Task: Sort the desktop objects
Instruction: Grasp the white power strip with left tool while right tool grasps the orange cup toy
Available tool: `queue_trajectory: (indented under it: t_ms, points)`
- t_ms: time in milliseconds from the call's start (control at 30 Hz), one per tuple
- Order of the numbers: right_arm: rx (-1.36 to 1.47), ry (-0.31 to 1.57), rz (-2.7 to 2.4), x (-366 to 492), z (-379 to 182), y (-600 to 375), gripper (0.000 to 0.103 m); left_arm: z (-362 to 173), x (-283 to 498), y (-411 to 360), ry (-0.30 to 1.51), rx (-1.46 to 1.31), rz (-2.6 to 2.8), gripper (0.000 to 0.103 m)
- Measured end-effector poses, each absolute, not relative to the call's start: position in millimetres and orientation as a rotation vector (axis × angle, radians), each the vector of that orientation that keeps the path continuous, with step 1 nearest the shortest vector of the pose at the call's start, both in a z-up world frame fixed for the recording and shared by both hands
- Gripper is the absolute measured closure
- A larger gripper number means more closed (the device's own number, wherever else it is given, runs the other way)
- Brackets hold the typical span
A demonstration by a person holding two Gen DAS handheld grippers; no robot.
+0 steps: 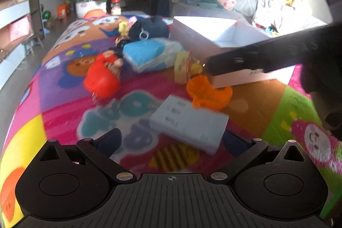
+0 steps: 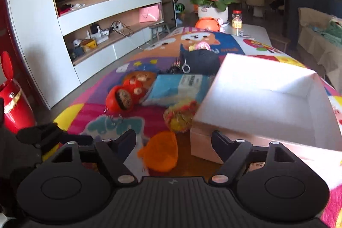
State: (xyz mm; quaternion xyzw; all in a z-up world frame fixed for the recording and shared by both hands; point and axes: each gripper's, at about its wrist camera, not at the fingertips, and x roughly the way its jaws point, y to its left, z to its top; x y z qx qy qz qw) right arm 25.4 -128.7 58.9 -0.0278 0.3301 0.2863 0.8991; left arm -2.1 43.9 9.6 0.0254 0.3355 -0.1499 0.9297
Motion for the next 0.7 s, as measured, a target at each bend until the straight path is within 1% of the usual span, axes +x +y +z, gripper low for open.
queue_trajectory:
  t_ms: [200, 367, 433, 467, 500, 533, 567, 600, 700]
  points:
    - [-0.115, 0.666, 0.631, 58, 54, -90, 0.024, 15, -7, 36, 0.646, 0.093, -0.303, 0.0]
    - [-0.135, 0.718, 0.646, 43, 44, -98, 0.025, 12, -16, 46, 0.657, 0.11, -0.3, 0.0]
    - [-0.139, 0.744, 0.639, 37, 36, -99, 0.028, 13, -13, 45, 0.658, 0.111, -0.317, 0.0]
    - [-0.138, 0.752, 0.63, 37, 32, -99, 0.032, 13, -12, 42, 0.655, 0.117, -0.322, 0.0]
    - [-0.13, 0.765, 0.624, 38, 29, -99, 0.045, 14, -12, 40, 0.65, 0.124, -0.329, 0.0]
    - [-0.109, 0.786, 0.623, 40, 27, -101, 0.05, 16, -11, 37, 0.644, 0.131, -0.338, 0.0]
    - [-0.074, 0.8, 0.623, 42, 28, -106, 0.053, 17, -11, 35, 0.64, 0.138, -0.351, 0.0]
    - [-0.061, 0.816, 0.621, 42, 28, -110, 0.059, 18, -12, 34, 0.638, 0.145, -0.364, 0.0]
    - [-0.067, 0.807, 0.599, 28, 30, -129, 0.059, 16, -4, 26, 0.65, 0.183, -0.382, 0.0]
